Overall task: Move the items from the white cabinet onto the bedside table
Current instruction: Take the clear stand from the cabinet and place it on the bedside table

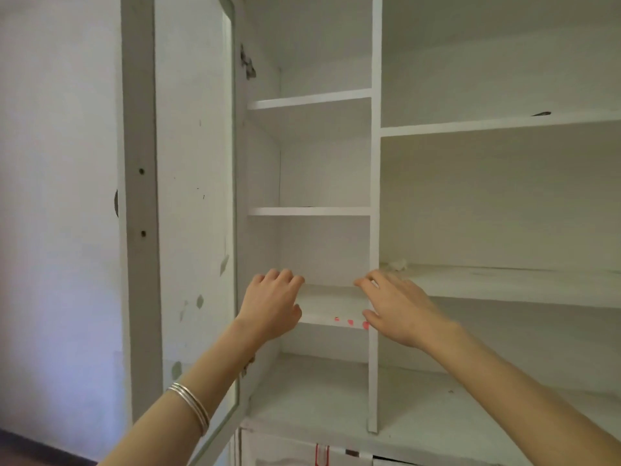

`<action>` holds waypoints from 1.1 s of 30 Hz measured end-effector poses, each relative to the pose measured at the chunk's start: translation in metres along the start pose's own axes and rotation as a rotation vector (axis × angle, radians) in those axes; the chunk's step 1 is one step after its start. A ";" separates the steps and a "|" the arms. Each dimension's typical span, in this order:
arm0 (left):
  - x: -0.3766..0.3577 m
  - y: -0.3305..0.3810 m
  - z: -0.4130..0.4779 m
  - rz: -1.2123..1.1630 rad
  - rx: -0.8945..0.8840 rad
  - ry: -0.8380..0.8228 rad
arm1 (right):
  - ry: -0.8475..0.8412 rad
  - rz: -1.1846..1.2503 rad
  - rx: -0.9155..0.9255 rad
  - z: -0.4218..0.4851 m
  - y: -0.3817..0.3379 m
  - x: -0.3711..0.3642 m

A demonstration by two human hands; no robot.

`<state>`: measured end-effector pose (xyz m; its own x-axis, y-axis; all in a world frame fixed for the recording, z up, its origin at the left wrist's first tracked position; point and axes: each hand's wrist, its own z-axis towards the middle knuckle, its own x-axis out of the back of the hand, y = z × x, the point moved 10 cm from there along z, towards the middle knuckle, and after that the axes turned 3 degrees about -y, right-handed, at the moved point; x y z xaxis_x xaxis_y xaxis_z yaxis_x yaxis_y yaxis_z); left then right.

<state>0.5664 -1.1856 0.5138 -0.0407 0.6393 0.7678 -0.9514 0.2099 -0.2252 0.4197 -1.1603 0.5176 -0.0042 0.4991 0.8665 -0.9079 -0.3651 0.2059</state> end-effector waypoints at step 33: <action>-0.060 -0.113 0.285 -0.035 0.043 0.085 | 0.236 -0.018 0.116 0.262 0.080 -0.015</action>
<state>0.5892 -1.4581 0.6638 0.0177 0.6932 0.7205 -0.9642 0.2024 -0.1711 0.4567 -1.4027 0.6406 -0.0983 0.6711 0.7349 -0.8547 -0.4351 0.2830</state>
